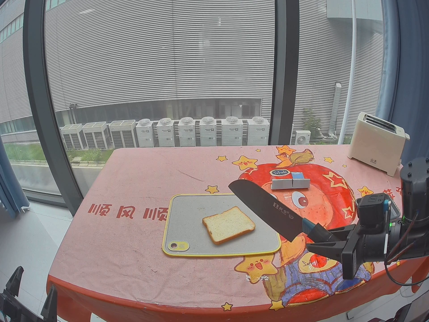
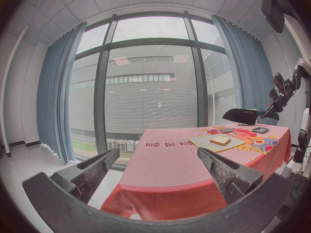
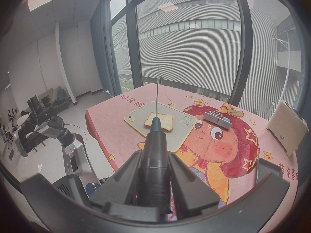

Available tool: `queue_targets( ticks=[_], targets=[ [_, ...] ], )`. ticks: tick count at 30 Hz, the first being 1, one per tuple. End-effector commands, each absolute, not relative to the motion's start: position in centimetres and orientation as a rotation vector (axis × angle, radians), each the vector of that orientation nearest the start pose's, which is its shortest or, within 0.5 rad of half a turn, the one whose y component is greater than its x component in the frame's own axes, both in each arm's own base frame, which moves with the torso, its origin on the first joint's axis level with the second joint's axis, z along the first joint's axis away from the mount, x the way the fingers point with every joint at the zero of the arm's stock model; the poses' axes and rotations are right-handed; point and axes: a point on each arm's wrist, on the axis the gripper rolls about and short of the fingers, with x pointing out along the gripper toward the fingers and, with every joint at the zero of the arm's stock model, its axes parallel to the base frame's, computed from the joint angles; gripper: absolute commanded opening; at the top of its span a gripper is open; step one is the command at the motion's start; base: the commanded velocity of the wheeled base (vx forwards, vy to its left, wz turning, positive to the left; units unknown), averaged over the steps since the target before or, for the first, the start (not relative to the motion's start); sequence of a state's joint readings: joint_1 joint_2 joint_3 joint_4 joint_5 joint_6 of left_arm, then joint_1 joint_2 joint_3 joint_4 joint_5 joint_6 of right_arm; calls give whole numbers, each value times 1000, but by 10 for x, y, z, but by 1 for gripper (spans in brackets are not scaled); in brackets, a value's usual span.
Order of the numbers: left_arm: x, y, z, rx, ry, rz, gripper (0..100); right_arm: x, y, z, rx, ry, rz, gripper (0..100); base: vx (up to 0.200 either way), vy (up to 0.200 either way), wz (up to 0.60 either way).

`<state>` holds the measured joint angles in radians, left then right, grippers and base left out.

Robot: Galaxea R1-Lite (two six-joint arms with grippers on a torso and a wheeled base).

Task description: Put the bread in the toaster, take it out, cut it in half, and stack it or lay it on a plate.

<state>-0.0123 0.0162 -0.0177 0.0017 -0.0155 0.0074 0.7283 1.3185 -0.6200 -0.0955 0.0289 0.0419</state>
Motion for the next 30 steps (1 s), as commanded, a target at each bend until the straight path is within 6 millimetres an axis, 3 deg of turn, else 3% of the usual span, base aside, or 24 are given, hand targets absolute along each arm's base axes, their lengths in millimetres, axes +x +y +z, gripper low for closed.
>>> queue_targets(
  ticks=[1, 30],
  targets=[
    [-23, 0, 75, 8, 1, -28, 100, 138, 124, 180, -168, 580, 725, 0, 0, 0, 0],
    [-23, 0, 75, 12, 3, -26, 100, 131, 122, 173, -183, 588, 739, 0, 0, 0, 0]
  ],
)
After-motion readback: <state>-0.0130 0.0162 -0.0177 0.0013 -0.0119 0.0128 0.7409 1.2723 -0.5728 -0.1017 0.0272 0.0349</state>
